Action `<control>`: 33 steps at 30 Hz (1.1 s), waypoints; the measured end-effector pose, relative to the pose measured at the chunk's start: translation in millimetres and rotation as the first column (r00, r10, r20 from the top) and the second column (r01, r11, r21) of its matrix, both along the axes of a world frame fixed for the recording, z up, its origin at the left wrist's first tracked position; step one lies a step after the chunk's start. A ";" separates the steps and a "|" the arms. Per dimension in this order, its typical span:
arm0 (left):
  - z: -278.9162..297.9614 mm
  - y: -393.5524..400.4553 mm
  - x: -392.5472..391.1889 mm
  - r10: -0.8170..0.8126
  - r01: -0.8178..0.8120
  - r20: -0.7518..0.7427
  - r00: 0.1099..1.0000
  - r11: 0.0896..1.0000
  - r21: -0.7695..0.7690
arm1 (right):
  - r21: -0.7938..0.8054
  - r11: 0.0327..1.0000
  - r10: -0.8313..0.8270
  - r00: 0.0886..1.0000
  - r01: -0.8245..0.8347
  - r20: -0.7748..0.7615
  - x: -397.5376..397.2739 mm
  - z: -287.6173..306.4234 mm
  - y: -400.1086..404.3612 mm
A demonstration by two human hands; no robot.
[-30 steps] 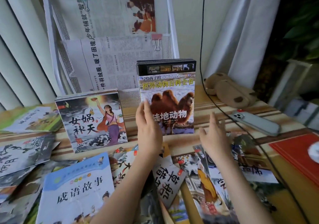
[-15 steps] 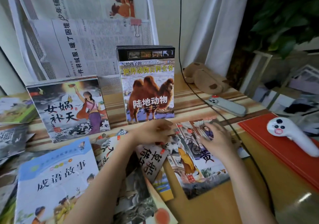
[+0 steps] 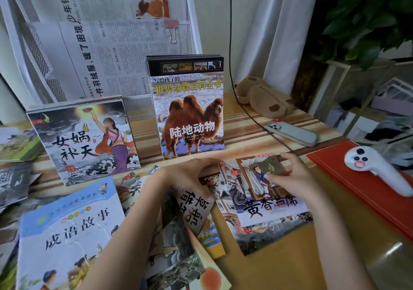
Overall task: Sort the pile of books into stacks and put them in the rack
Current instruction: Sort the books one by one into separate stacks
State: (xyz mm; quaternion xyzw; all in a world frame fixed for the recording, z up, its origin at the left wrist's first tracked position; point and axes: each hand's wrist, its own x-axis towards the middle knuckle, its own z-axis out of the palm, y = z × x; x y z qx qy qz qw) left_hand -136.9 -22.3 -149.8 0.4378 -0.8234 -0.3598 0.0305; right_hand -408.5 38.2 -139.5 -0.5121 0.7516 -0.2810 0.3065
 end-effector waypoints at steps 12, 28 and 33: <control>10.6 18.0 -23.7 0.053 -0.037 0.150 0.987 0.994 -0.105 | 0.081 0.995 -0.062 0.998 0.063 -0.008 11.7 7.4 -3.6; 13.4 22.5 -30.0 0.007 0.027 0.211 0.977 0.987 -0.159 | 0.144 0.989 -0.041 0.999 0.042 -0.013 -5.2 17.8 -11.0; 14.3 22.6 -30.0 0.024 0.012 0.211 0.977 0.987 -0.163 | 0.207 0.978 0.004 1.000 -0.002 -0.009 -2.1 24.8 -8.9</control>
